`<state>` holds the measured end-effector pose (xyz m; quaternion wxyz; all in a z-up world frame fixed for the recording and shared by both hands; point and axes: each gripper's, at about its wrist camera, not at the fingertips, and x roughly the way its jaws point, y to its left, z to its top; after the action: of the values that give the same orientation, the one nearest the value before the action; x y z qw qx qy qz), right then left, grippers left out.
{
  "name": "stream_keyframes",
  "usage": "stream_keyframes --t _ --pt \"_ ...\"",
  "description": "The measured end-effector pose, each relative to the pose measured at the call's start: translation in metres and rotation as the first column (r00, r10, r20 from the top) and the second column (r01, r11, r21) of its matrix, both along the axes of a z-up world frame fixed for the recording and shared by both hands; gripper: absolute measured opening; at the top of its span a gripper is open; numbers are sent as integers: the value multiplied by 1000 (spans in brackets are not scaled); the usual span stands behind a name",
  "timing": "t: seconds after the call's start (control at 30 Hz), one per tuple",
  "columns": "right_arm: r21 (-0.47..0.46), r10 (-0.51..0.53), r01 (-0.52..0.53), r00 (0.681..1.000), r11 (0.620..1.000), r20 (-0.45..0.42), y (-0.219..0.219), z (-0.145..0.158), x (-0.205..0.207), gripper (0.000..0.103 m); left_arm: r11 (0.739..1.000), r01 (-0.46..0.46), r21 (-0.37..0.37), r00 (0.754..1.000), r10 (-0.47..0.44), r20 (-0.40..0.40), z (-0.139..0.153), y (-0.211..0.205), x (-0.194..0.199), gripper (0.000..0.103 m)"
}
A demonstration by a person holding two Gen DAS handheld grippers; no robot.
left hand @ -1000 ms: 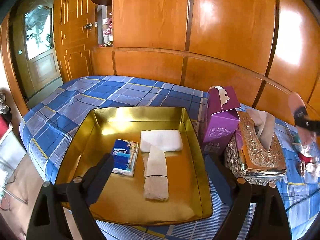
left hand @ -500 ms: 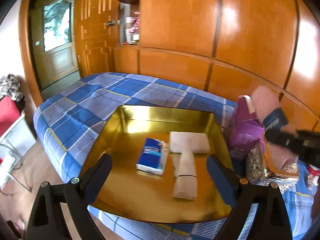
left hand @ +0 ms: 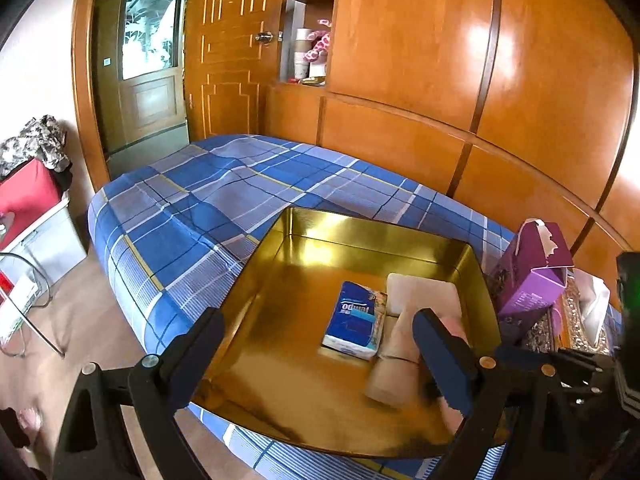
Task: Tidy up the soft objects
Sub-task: 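Carry the pink towel roll with the right tool and release it in the tray, then move both tools back to the pile and grasp the brown scrunchie with left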
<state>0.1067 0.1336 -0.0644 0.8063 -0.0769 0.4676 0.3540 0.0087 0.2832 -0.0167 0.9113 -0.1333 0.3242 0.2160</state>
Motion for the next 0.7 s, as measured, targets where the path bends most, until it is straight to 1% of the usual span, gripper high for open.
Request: stream_keyframes --t 0.1,0.2,0.37,0.53,0.7 --pt "14 -9 8 1000 1000 19 -9 6 -5 45 1000 2 -2 1000 -2 1 0 1 0 95" --pt "25 -24 23 999 999 49 -21 15 -12 45 1000 25 -5 1000 -25 8 1 -5 0 95" --pt "22 -60 58 989 998 137 -46 27 -31 45 995 103 4 995 -103 15 6 -28 3 96" --pt "42 -114 108 977 993 181 -76 37 -45 45 984 177 18 984 -177 19 12 -55 3 96" --pt "53 -181 173 958 983 224 -111 42 -57 45 970 240 41 970 -241 25 20 -81 0 96"
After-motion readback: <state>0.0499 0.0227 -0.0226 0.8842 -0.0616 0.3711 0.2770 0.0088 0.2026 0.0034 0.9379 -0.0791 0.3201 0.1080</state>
